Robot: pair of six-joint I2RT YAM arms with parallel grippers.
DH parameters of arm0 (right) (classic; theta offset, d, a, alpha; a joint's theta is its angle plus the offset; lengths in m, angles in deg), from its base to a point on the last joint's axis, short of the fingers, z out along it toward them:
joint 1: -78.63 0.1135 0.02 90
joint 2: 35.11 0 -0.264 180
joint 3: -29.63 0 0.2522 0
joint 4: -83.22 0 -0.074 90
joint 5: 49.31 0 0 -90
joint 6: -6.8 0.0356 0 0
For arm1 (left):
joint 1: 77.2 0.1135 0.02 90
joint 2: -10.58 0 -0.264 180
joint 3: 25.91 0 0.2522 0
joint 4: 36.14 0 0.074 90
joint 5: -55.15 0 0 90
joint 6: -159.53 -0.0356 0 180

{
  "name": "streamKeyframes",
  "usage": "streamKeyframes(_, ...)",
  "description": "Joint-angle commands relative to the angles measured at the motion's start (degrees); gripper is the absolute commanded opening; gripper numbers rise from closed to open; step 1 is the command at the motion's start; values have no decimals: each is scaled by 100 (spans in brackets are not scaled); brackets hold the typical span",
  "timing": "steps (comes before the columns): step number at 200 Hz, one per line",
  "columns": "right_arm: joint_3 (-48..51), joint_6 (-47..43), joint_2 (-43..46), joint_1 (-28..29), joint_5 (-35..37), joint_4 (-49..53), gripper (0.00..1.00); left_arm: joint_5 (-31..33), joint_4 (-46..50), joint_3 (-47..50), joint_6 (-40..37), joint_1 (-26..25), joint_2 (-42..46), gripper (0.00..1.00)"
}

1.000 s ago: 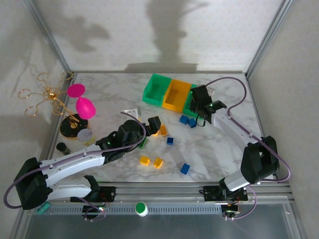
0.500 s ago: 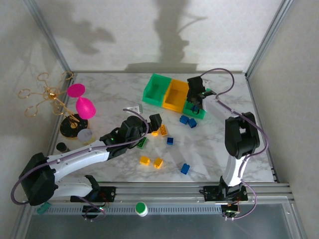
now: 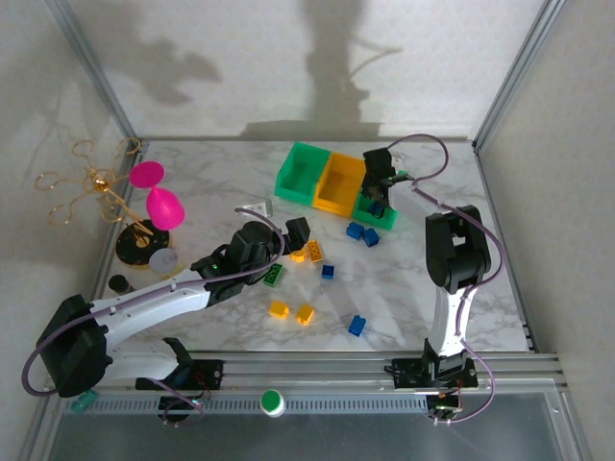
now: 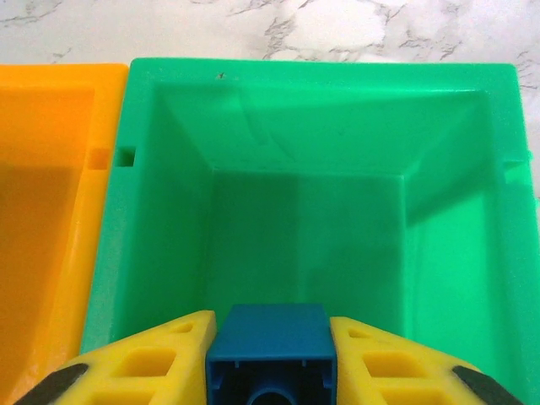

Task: Sort the legos into containers by color
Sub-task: Pick up the lego from the center of the table.

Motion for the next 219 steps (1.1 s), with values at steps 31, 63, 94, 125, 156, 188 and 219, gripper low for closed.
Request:
streamKeyframes(31, -205, -120, -195, -58, -63, -112, 40, -62, -115, -46, 3, 80, -49, 100)
streamKeyframes(63, -197, -136, -44, -67, -57, -76, 44, -70, -102, -52, -1, 89, -43, 100)
streamKeyframes(94, -207, -190, 239, -69, -41, -10, 47, -84, -76, -61, 15, 89, -6, 100)
streamKeyframes(125, -99, -200, 726, -65, -133, 19, 50, -166, -34, -79, 25, 89, 77, 99)
streamKeyframes(156, 194, -136, 1297, -61, -350, 46, 52, -270, 24, -44, -1, 71, 213, 100)
streamKeyframes(188, 786, 93, 2010, 53, -708, 3, 54, -371, 216, 28, -10, 28, 438, 100)
streamKeyframes(219, 1314, 312, 2566, 346, -777, 270, 57, -474, 490, 162, -6, -21, 752, 100)
